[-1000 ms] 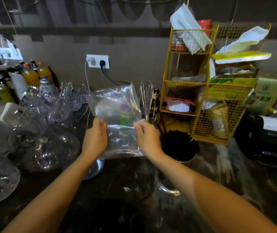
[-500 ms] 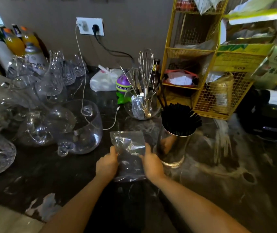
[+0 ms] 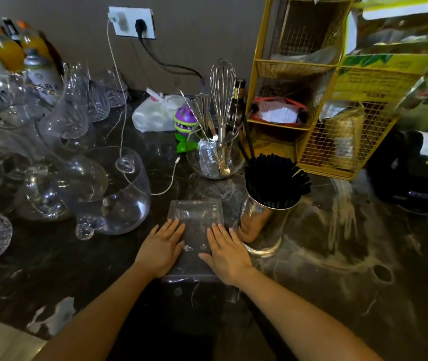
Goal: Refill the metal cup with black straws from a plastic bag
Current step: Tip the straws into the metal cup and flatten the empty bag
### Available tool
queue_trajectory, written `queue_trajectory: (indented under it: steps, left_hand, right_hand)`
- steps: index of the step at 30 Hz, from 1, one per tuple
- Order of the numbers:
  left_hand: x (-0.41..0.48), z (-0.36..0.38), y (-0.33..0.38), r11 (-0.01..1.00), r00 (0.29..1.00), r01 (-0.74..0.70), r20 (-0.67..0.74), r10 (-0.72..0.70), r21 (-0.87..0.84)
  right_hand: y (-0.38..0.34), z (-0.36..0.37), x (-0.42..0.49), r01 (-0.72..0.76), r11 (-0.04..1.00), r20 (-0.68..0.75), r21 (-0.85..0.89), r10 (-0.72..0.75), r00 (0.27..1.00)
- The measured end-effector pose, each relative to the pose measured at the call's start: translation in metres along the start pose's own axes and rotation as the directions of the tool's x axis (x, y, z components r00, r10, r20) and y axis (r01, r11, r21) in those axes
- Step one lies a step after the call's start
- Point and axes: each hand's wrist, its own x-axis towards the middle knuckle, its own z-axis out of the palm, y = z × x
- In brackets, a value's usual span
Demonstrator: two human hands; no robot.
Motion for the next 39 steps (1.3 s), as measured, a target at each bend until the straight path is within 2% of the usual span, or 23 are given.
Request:
queue_trajectory:
  steps: [5,7,10,12,14,17,19,21,25,27,30,33,39]
  left_hand:
    - [-0.001,-0.007,0.007,0.999,0.997,0.039,0.060,-0.039,-0.001]
    - [-0.001,-0.012,0.009,0.999,0.995,0.050,0.087,-0.049,-0.006]
    - [0.005,-0.025,0.015,0.991,0.997,0.076,0.038,-0.072,-0.110]
    - [0.010,-0.045,0.024,0.967,0.997,0.059,-0.038,-0.071,-0.248]
    - [0.016,-0.069,0.035,0.920,0.987,-0.029,-0.156,-0.035,-0.390]
    - [0.018,-0.114,0.053,0.767,0.953,-0.208,-0.302,0.019,-0.607]
    - [0.020,-0.142,0.066,0.686,0.927,-0.275,-0.374,0.004,-0.674]
    - [0.023,-0.164,0.079,0.620,0.930,-0.282,-0.368,-0.011,-0.732]
    - [0.034,-0.186,0.099,0.607,0.943,-0.234,-0.329,-0.049,-0.759]
    - [0.040,-0.189,0.108,0.573,0.946,-0.233,-0.320,-0.054,-0.786]
    - [0.048,-0.188,0.118,0.566,0.947,-0.225,-0.315,-0.067,-0.794]
    - [0.048,-0.192,0.125,0.562,0.949,-0.235,-0.312,-0.044,-0.793]
    - [0.055,-0.195,0.125,0.568,0.948,-0.266,-0.320,0.005,-0.779]
  right_hand:
    - [-0.001,-0.003,-0.002,-0.001,1.000,0.045,-0.011,0.001,0.999]
    - [-0.004,-0.009,-0.005,-0.004,0.999,0.040,0.038,0.002,0.999]
    - [-0.012,-0.033,-0.013,0.017,0.989,0.014,0.144,-0.019,1.000]
    - [-0.019,-0.058,-0.020,0.063,0.970,-0.040,0.236,-0.055,0.998]
    - [-0.027,-0.086,-0.029,0.123,0.932,-0.107,0.342,-0.091,0.990]
    - [-0.036,-0.131,-0.046,0.224,0.871,-0.256,0.437,-0.118,0.959]
    - [-0.036,-0.160,-0.060,0.271,0.841,-0.352,0.469,-0.103,0.930]
    - [-0.027,-0.186,-0.069,0.296,0.801,-0.433,0.520,-0.051,0.900]
    - [0.008,-0.224,-0.067,0.286,0.729,-0.545,0.622,0.141,0.826]
    - [0.026,-0.234,-0.059,0.202,0.751,-0.529,0.629,0.223,0.819]
    - [0.044,-0.238,-0.046,0.058,0.785,-0.394,0.616,0.244,0.886]
    - [0.051,-0.234,-0.037,-0.025,0.788,-0.244,0.616,0.220,0.944]
    - [0.049,-0.225,-0.027,0.005,0.735,-0.179,0.678,0.158,0.971]
